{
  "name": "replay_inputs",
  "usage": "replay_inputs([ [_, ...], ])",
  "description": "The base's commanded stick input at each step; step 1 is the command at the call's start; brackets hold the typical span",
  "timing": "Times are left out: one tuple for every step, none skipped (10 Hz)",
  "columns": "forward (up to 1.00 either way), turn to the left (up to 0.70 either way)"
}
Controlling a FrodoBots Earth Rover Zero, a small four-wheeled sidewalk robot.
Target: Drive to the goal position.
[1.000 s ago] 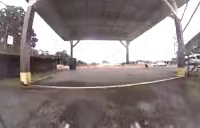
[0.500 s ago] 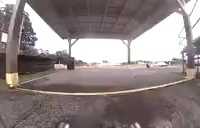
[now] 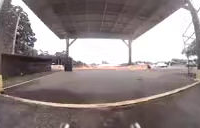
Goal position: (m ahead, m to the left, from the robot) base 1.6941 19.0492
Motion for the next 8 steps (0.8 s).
replay_inputs([
  [0.70, 0.00],
  [0.70, 0.00],
  [0.70, 0.00],
  [0.70, 0.00],
  [0.70, 0.00],
  [0.70, 0.00],
  [0.70, 0.00],
  [0.70, 0.00],
])
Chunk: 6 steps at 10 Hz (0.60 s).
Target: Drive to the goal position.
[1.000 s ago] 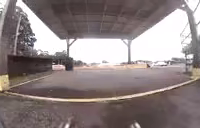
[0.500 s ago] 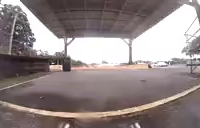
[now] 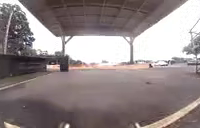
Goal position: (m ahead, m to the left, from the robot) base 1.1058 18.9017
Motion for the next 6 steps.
replay_inputs([
  [0.70, 0.00],
  [0.70, 0.00],
  [0.70, 0.00],
  [0.70, 0.00],
  [0.70, 0.00],
  [0.70, 0.00],
])
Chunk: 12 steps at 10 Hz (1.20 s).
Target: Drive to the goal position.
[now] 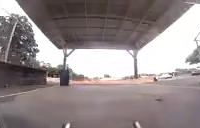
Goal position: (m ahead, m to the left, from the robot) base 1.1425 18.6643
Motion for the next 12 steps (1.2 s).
replay_inputs([
  [0.70, 0.00],
  [0.70, 0.00],
  [0.70, 0.00],
  [0.70, 0.00],
  [0.70, 0.00],
  [0.70, 0.00],
  [0.70, 0.00],
  [0.70, 0.00],
  [0.70, 0.00],
  [0.70, 0.00],
  [0.70, 0.00],
  [0.70, 0.00],
])
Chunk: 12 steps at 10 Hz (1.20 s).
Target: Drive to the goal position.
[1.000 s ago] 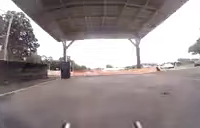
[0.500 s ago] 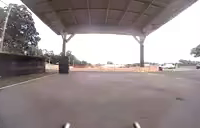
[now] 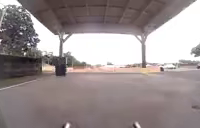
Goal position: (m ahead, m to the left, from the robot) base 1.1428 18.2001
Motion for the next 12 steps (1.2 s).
replay_inputs([
  [0.70, 0.00],
  [0.70, 0.00],
  [0.70, 0.13],
  [0.70, 0.27],
  [0.70, 0.27],
  [0.70, 0.15],
  [0.70, 0.00],
  [0.70, 0.00],
  [0.70, 0.00],
  [0.70, 0.00],
  [0.78, 0.00],
  [0.85, 0.00],
])
